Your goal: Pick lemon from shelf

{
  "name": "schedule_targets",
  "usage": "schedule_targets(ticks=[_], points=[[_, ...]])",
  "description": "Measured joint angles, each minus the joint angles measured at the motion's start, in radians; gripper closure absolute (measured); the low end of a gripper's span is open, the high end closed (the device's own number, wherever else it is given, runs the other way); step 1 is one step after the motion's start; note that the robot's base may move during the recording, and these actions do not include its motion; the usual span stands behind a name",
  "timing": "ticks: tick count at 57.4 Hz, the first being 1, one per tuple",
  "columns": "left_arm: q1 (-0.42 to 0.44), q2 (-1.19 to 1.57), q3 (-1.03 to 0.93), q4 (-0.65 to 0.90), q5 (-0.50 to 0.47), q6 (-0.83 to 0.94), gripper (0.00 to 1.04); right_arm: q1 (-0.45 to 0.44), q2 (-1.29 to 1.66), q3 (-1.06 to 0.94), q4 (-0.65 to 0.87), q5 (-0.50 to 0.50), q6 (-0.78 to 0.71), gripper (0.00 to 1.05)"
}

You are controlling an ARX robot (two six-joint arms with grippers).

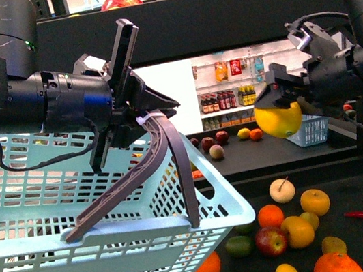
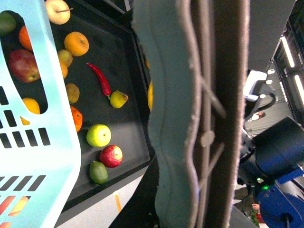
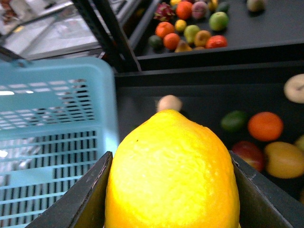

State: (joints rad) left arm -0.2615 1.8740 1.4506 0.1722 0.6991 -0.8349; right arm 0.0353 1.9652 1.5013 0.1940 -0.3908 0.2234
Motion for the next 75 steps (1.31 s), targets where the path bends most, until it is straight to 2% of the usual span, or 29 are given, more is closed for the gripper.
schedule_targets(ticks=[22,48,75], points=[[0.0,0.0,0.0,0.0,0.0,0.0,0.96,0.148,-0.014,-0.065,0.015,-0.032,0.098,0.42],[0.0,0.0,0.0,0.0,0.0,0.0,0.96,0.197,0.026,-0.093,0.069,-0.019,0.14,0.42],[0.0,0.0,0.0,0.0,0.0,0.0,0.96,0.242,0.109,-0.065,0.092,0.059,0.173,0.42]])
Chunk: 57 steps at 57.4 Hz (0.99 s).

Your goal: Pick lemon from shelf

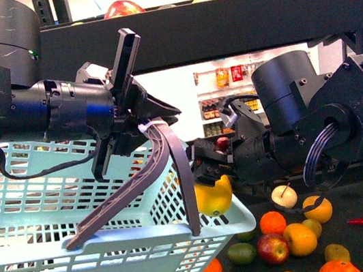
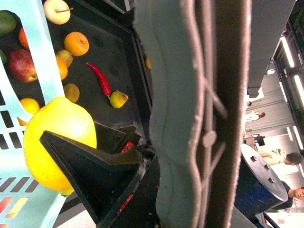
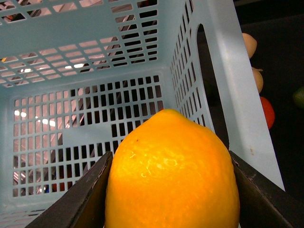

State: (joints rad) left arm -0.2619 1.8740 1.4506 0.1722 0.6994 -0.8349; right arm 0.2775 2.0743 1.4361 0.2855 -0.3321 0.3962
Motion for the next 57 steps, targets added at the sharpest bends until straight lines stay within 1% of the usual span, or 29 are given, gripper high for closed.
schedule_targets(ticks=[9,12,14,22,24,29,38,45,57], points=[[0.0,0.0,0.0,0.0,0.0,0.0,0.96,0.01,0.01,0.022,-0.001,0.019,0.001,0.41],[0.0,0.0,0.0,0.0,0.0,0.0,0.96,0.014,0.013,0.029,-0.002,0.03,-0.001,0.32],[0.0,0.0,0.0,0.0,0.0,0.0,0.96,0.015,0.013,0.03,-0.002,0.031,-0.002,0.29],[0.0,0.0,0.0,0.0,0.001,-0.001,0.97,0.016,0.013,0.031,0.015,0.035,-0.004,0.09],[0.0,0.0,0.0,0.0,-0.001,-0.002,0.97,0.016,0.013,0.031,0.018,0.04,-0.004,0.06],[0.0,0.0,0.0,0.0,-0.002,-0.001,0.97,0.011,0.013,0.031,0.027,0.047,-0.013,0.08],[0.0,0.002,0.0,0.0,-0.001,-0.004,0.97,-0.023,0.01,0.03,0.031,0.08,-0.067,0.07],[0.001,0.002,0.0,0.0,-0.005,-0.005,0.97,-0.074,-0.006,0.024,0.034,0.095,-0.118,0.07],[0.001,0.002,0.0,0.0,0.0,-0.006,0.97,-0.196,-0.032,0.023,0.031,0.1,-0.182,0.07]])
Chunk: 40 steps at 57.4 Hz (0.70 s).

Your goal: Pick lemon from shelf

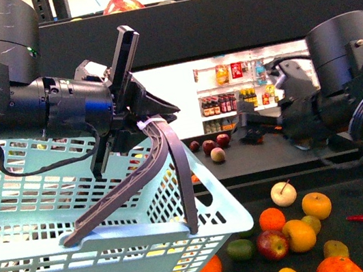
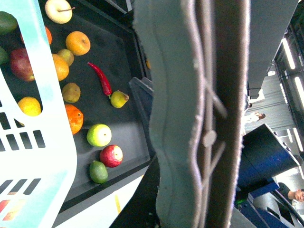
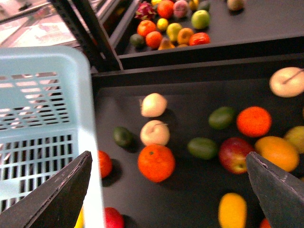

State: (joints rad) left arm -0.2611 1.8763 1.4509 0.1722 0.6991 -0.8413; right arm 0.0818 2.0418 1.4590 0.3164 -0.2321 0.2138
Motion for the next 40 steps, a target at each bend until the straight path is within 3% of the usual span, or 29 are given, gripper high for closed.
schedule_targets(ticks=[8,17,40], points=[[-0.001,0.0,0.0,0.0,0.001,-0.001,0.97,-0.064,0.035,0.011,-0.023,0.035,-0.056,0.07],[-0.001,0.0,0.0,0.0,0.0,0.0,0.97,-0.077,0.148,0.038,-0.034,0.077,-0.111,0.07],[-0.001,0.0,0.0,0.0,0.0,0.0,0.97,0.005,0.589,0.346,-0.165,0.222,-0.203,0.07]])
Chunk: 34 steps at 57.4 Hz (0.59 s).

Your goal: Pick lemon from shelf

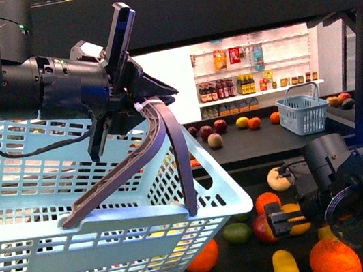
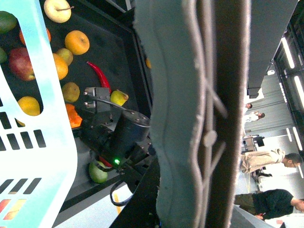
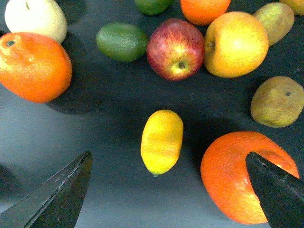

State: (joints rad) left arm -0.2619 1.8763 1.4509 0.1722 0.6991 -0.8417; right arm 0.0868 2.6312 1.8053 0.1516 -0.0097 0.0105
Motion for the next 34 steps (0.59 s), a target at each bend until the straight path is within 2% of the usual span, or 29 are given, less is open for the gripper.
schedule_targets(ticks=[17,34], points=[[0.0,0.0,0.0,0.0,0.0,0.0,0.97,0.023,0.25,0.303,-0.138,0.06,-0.023,0.07],[0.0,0.0,0.0,0.0,0.0,0.0,0.97,0.022,0.419,0.582,-0.285,0.078,-0.023,0.07]])
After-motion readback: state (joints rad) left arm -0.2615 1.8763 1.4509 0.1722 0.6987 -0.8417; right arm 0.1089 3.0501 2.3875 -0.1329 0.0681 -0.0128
